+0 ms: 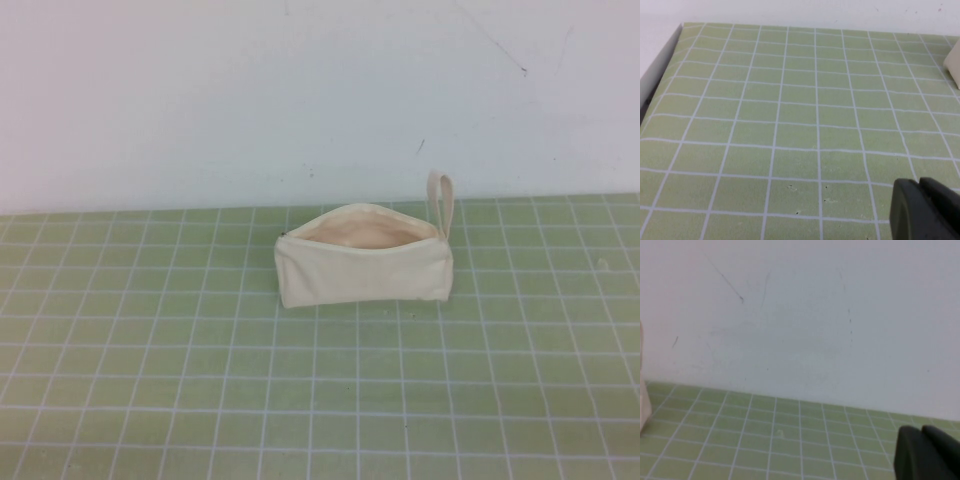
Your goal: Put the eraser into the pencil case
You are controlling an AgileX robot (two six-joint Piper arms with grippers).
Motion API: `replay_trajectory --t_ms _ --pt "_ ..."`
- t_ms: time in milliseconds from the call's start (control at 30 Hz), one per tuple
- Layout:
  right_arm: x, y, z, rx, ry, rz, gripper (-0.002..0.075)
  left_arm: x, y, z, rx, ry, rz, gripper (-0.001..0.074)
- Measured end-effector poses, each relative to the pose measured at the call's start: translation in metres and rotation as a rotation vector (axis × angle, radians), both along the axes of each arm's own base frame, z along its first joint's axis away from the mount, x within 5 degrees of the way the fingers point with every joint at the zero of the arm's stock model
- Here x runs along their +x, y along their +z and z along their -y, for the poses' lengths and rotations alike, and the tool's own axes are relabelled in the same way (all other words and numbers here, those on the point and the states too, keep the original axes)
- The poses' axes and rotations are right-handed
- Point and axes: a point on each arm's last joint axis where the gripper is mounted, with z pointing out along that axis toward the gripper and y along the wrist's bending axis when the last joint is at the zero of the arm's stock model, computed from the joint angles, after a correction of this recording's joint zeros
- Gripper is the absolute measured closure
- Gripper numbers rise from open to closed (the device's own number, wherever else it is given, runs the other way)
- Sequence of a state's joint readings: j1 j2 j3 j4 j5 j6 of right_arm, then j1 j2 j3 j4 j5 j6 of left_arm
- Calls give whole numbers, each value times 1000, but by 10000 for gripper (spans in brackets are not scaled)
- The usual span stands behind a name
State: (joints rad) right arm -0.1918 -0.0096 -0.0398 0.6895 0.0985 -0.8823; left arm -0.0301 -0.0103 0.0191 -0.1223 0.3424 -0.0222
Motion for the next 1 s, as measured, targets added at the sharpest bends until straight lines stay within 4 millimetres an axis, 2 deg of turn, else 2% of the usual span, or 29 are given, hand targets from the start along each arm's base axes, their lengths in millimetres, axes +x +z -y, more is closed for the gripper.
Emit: replay_trajectory --t_ms 300,600,800,1000 --pt "3 -25 -2 22 32 -98 725 0 0 0 0 0 0 736" --pt "2 -31 2 -62 -12 -160 725 0 0 0 0 0 0 736" --pt "1 -35 8 13 -79 -202 725 0 0 0 0 0 0 736" --pt "-3 -47 9 76 -112 -335 725 0 0 0 0 0 0 736"
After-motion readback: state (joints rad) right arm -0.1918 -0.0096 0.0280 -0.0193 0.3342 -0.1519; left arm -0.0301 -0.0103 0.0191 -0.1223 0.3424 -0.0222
